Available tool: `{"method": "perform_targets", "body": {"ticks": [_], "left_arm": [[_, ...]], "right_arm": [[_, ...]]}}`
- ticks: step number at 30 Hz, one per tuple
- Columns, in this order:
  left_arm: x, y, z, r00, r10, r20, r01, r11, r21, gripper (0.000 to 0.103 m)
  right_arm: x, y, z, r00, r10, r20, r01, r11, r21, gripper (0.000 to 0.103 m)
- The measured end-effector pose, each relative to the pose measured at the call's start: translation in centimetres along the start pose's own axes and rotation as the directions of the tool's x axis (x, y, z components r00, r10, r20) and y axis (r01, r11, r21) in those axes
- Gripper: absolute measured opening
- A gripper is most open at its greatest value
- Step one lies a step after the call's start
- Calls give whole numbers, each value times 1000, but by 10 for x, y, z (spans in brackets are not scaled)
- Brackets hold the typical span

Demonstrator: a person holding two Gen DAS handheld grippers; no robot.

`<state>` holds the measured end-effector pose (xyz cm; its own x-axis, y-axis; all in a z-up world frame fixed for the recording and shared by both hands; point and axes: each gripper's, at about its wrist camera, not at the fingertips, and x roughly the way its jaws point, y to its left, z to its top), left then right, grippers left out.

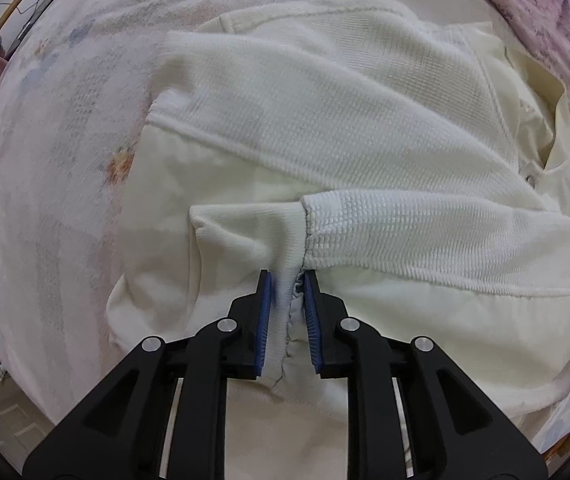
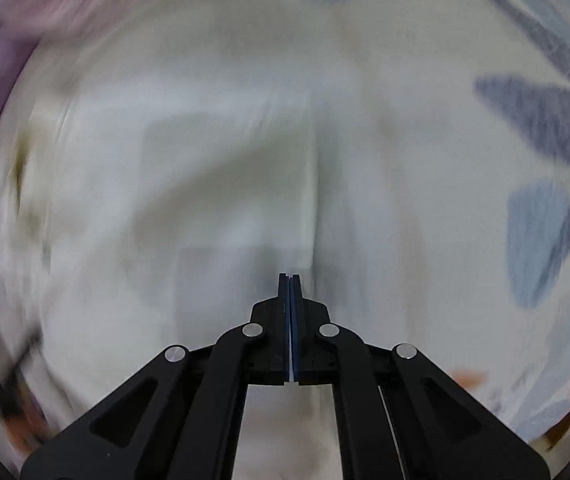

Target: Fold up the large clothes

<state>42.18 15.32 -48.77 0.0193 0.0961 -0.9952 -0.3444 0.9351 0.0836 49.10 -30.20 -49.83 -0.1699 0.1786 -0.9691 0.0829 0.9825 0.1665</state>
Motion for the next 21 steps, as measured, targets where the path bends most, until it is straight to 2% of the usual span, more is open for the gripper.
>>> {"method": "perform_targets", "body": {"ticks": [1, 2, 3, 4, 6, 8, 10, 12, 14, 15, 16, 18, 21], "left_arm": [[-1, 1, -2, 1000, 17, -4, -17, 1000, -8, 28], [-3, 2, -4, 1000, 21, -1, -21, 1000, -14, 28], [-3, 3, -6, 1000, 18, 1, -18, 1000, -10, 28], [-3, 2, -8, 1000, 23, 4, -23, 1000, -4, 28], [-6, 4, -11, 1000, 29, -5, -29, 1000, 1, 28], [-21, 7, -16, 999, 35, 16, -35, 999, 11, 28], [-32, 7, -20, 999, 46, 28, -46, 999, 15, 28], [-24, 5, -26, 999, 40, 23, -41, 999, 36, 26], [8, 7, -31, 999, 30, -26, -29, 999, 38, 26], [9, 6, -31, 999, 35, -16, -35, 999, 42, 25], [6, 4, -30, 999, 52, -10, -51, 997, 60, 25], [2, 4, -31, 999, 52, 0, -52, 997, 58, 24], [0, 9, -34, 999, 50, 1, -50, 997, 54, 25]], "right_arm": [[13, -1, -17, 999, -13, -39, 12, 1000, -10, 1], [25, -5, -29, 999, 2, -45, -2, 1000, -4, 1], [26, -11, -38, 999, 32, 6, -32, 999, 21, 0], [23, -14, -41, 999, 47, 9, -47, 998, 46, 0], [15, -16, -49, 998, 46, -39, -42, 993, 110, 0], [1, -10, -70, 999, 33, -36, -31, 997, 71, 0], [14, -7, -85, 998, 13, -66, -9, 998, 58, 0], [41, -14, -90, 998, 43, -53, -38, 995, 88, 0], [41, -18, -88, 996, 57, -63, -48, 989, 138, 0], [38, -18, -87, 996, 56, -69, -45, 987, 151, 0], [30, -35, -78, 996, 53, -68, -43, 988, 146, 0], [29, -33, -73, 997, 37, -68, -29, 992, 123, 0], [26, -19, -96, 997, 14, -75, -4, 992, 129, 0]]}}
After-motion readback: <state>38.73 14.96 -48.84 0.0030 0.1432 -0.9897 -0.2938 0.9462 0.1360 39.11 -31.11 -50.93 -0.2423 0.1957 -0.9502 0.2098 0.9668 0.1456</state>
